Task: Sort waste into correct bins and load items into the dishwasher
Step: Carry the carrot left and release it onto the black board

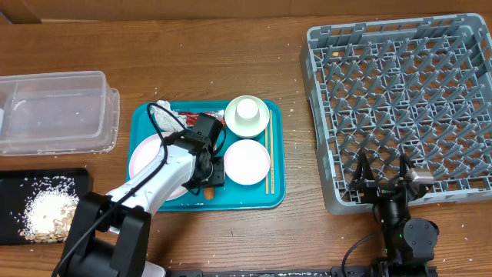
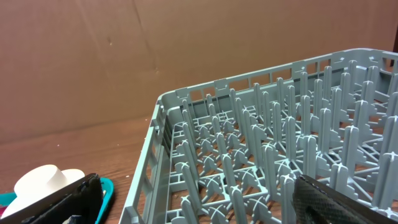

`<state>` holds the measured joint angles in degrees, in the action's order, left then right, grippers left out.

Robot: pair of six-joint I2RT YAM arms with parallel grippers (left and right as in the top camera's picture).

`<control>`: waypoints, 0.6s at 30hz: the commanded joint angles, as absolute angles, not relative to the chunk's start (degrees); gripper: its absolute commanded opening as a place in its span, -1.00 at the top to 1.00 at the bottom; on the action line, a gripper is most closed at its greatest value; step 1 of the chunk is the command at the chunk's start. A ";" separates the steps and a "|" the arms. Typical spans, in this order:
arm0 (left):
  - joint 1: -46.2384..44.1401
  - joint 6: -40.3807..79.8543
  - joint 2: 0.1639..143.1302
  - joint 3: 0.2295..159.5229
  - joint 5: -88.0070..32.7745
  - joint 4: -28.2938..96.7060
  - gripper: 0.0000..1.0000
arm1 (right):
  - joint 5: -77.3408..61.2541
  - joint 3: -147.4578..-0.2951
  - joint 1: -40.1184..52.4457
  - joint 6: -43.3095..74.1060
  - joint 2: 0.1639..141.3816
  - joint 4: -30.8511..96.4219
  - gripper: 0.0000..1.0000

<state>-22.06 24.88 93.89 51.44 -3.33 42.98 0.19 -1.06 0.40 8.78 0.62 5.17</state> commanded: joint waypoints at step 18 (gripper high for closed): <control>-22.15 25.76 96.55 50.74 -1.08 42.13 0.70 | -0.12 -0.47 0.69 8.54 0.16 4.82 -1.00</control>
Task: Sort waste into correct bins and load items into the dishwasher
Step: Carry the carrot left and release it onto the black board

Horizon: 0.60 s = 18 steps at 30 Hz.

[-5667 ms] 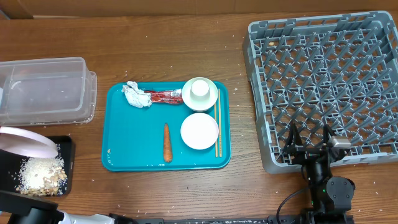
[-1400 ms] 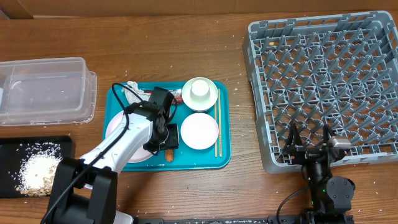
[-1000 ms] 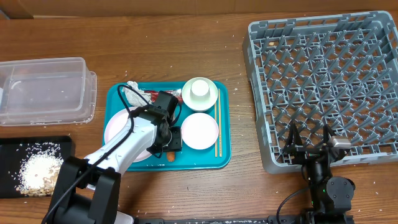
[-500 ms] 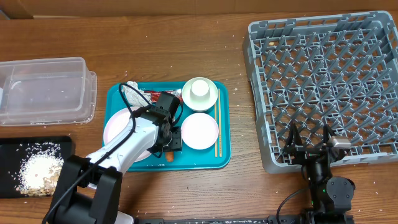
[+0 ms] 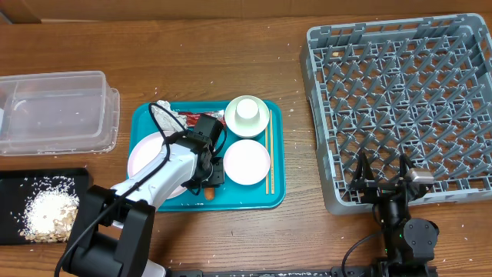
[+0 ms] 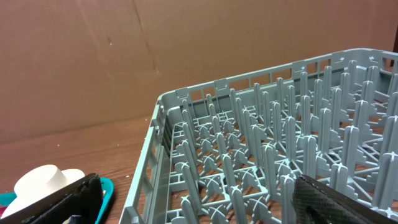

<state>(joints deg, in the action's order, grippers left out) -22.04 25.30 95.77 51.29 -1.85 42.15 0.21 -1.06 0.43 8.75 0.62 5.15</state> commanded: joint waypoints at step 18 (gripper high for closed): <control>-20.86 31.20 91.24 82.30 10.26 76.73 0.91 | -0.12 -0.45 0.67 8.54 0.16 4.82 -1.00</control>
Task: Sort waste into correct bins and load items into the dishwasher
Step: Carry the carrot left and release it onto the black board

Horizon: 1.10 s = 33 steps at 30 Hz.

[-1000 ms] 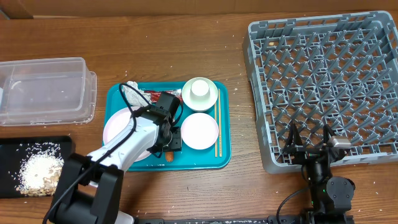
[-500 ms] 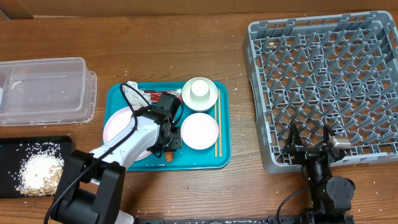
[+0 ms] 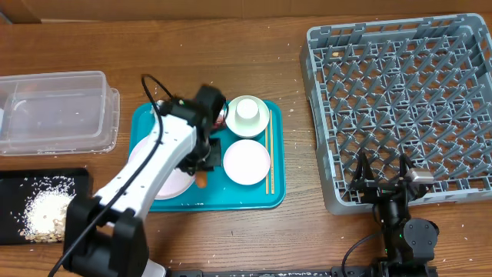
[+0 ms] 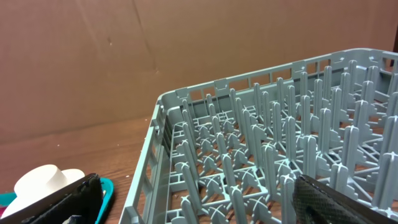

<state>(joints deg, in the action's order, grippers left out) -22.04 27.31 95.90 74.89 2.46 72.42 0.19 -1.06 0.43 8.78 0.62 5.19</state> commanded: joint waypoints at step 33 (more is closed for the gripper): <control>47.29 39.53 110.04 84.49 9.52 71.70 0.84 | -0.14 -0.45 0.67 8.54 0.16 4.82 -1.00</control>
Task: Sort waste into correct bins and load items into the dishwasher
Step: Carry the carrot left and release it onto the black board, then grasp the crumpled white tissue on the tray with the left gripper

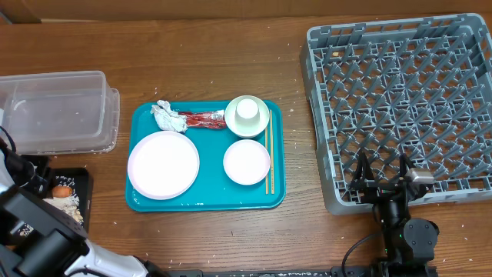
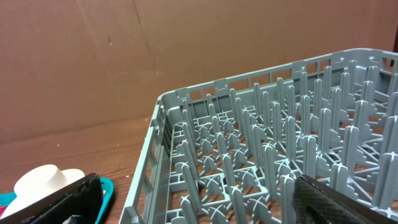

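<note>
On the teal tray [image 1: 206,203] lie a large white plate [image 1: 163,164], a small white plate [image 1: 247,162], a white cup in a pale green bowl [image 1: 247,115], a pair of chopsticks [image 1: 268,158] and a crumpled white-and-red wrapper [image 1: 184,118]. An orange-brown scrap [image 1: 63,190] sits over the black bin [image 1: 79,181] with rice at the far left. My left gripper [image 1: 40,178] is right beside the scrap, mostly cut off by the frame edge. My right gripper [image 1: 382,178] [image 2: 199,211] rests open at the front edge of the grey dish rack [image 1: 400,100] [image 2: 261,155].
A clear plastic container [image 1: 54,111] stands left of the tray, behind the black bin. Rice grains are scattered on the wooden table [image 1: 231,61]. A brown cardboard wall [image 2: 155,56] stands behind the rack.
My left arm has gone from above the tray to the far left edge, at the black bin. The orange-brown scrap it held is now over that bin. The tray is fully uncovered.
My left gripper was low on the tray between the two plates, at an orange-brown scrap, and stayed there. Then it was raised over the tray with the scrap in it. Now arm and scrap are at the black rice bin. The right arm never moved.
</note>
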`<state>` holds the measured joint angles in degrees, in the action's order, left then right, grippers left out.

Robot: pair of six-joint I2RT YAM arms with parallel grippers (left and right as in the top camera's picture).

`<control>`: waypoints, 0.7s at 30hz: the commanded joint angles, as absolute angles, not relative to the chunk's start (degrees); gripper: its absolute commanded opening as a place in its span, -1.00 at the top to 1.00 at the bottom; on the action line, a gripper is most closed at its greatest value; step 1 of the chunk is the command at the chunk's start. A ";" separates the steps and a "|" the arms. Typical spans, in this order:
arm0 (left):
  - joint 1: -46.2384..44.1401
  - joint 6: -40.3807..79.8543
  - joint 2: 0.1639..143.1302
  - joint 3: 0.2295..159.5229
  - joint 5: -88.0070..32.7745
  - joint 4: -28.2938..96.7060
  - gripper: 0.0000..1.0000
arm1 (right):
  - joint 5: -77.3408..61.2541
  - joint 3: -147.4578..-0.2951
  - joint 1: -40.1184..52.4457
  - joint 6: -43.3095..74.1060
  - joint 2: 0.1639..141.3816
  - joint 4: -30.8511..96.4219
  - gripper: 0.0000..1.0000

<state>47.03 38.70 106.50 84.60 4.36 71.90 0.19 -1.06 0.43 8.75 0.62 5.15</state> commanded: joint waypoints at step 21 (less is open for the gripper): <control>48.51 40.18 115.72 87.79 14.68 75.11 -0.79 | -0.12 -0.45 0.69 8.54 0.16 4.82 -1.00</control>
